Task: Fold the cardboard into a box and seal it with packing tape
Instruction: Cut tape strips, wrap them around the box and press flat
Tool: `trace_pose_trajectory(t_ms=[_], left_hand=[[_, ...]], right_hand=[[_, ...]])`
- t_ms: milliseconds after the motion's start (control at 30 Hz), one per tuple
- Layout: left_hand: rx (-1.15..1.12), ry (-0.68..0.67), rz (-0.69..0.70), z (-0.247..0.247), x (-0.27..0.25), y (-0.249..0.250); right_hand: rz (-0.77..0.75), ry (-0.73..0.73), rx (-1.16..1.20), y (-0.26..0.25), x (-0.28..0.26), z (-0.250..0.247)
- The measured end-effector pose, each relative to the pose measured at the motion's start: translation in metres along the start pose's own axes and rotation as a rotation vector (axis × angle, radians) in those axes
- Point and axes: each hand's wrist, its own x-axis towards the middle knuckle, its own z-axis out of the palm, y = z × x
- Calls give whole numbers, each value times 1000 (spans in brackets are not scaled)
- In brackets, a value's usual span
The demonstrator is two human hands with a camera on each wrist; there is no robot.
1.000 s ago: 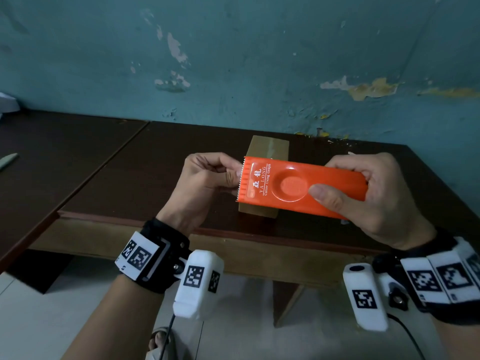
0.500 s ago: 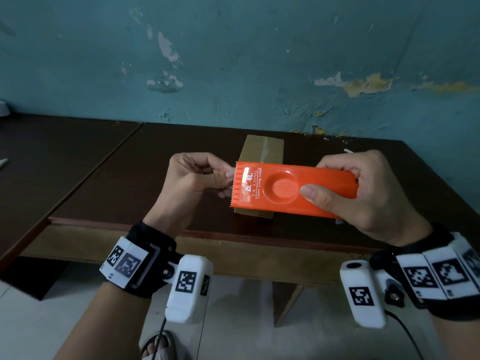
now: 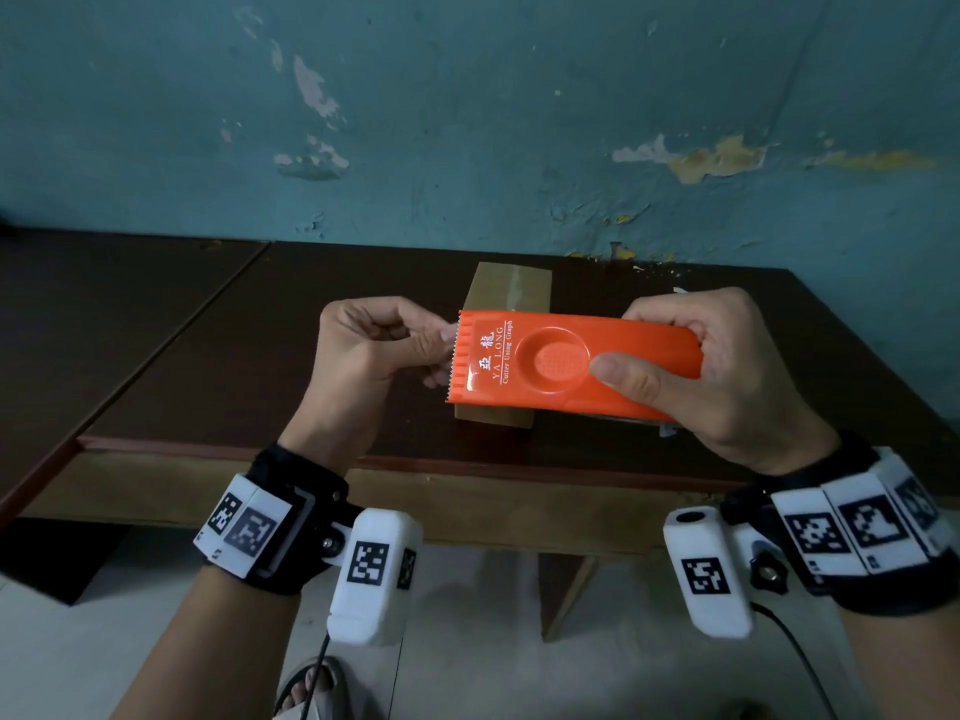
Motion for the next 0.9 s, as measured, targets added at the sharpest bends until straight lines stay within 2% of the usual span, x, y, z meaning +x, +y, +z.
trace_pose_trajectory(t_ms=[267, 433, 667, 900], left_hand=[[110, -98, 70, 3, -4, 21], [47, 97, 55, -14, -4, 23], [97, 71, 24, -18, -4, 23], [99, 126, -35, -18, -3, 22]], right_hand=[[1, -46, 51, -9, -6, -16], [34, -16, 41, -6, -12, -29], [51, -19, 31, -2, -16, -33], [34, -33, 7, -1, -13, -32]])
